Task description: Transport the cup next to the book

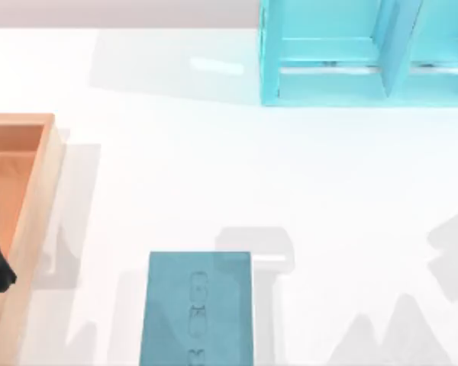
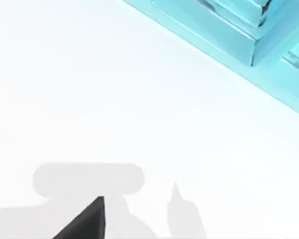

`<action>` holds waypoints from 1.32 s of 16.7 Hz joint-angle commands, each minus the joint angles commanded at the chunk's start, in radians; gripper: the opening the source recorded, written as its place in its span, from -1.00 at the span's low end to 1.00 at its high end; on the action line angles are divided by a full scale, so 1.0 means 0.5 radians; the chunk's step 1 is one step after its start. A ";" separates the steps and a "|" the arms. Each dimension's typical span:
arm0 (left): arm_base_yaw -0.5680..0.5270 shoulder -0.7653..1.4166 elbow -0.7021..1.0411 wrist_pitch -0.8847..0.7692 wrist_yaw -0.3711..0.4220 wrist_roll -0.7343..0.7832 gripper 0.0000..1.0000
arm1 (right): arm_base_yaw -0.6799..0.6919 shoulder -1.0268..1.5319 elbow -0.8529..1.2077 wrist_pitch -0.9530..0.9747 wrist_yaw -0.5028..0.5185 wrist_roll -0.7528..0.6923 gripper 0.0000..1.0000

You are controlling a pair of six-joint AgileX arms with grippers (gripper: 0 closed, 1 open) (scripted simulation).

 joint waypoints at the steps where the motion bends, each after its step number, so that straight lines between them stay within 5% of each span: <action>1: 0.000 0.000 0.000 0.000 0.000 0.000 1.00 | -0.016 0.196 0.128 -0.115 -0.016 -0.194 1.00; 13: 0.000 0.000 0.000 0.000 0.000 0.000 1.00 | -0.532 2.119 1.665 -1.464 -0.031 -2.299 1.00; 22: 0.000 0.000 0.000 0.000 0.000 0.000 1.00 | -0.998 2.581 2.348 -1.898 0.124 -3.035 1.00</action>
